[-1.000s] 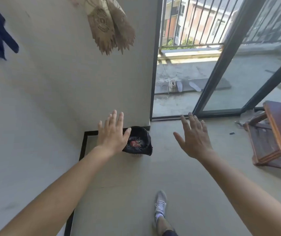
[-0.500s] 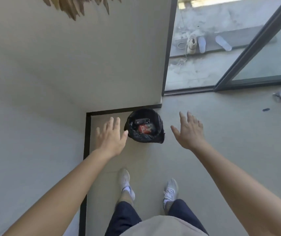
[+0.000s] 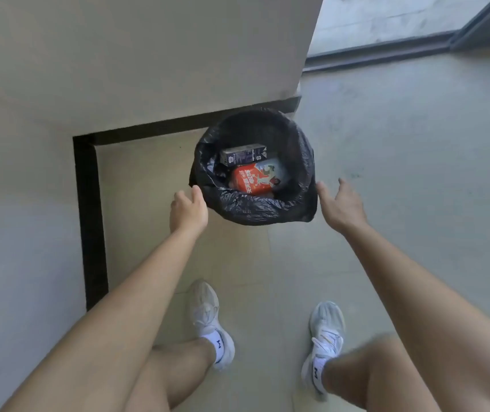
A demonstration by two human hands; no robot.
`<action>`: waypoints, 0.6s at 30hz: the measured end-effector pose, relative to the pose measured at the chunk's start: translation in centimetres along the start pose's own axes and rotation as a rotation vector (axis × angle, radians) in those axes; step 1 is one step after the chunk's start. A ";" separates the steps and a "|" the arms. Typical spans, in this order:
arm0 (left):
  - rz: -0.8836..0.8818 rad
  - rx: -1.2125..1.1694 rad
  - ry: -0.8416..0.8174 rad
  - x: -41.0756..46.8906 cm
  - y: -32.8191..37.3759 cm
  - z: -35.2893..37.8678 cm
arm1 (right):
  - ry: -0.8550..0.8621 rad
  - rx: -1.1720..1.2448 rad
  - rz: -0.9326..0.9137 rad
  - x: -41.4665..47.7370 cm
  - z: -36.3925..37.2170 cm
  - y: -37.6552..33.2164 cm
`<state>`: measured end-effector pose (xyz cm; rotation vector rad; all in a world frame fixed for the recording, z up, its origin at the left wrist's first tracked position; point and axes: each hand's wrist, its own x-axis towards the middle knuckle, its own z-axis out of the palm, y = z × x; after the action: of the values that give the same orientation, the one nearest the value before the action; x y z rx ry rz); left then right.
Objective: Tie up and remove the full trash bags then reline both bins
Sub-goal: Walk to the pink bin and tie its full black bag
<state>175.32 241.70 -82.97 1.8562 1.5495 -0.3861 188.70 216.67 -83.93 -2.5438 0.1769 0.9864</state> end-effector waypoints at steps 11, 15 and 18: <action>-0.162 -1.023 -0.358 13.5 -5.4 11.0 | -0.262 0.905 0.060 14.8 12.0 1.9; -0.042 -1.082 -0.057 11.1 -3.2 9.2 | -0.332 1.114 -0.050 14.7 9.8 0.4; 0.118 -0.972 0.279 10.4 -1.6 7.7 | -0.375 1.189 -0.207 13.2 7.3 -0.9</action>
<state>177.90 244.50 -95.50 1.2222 1.4013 0.6177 194.25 220.82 -97.35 -1.2559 0.2740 0.8638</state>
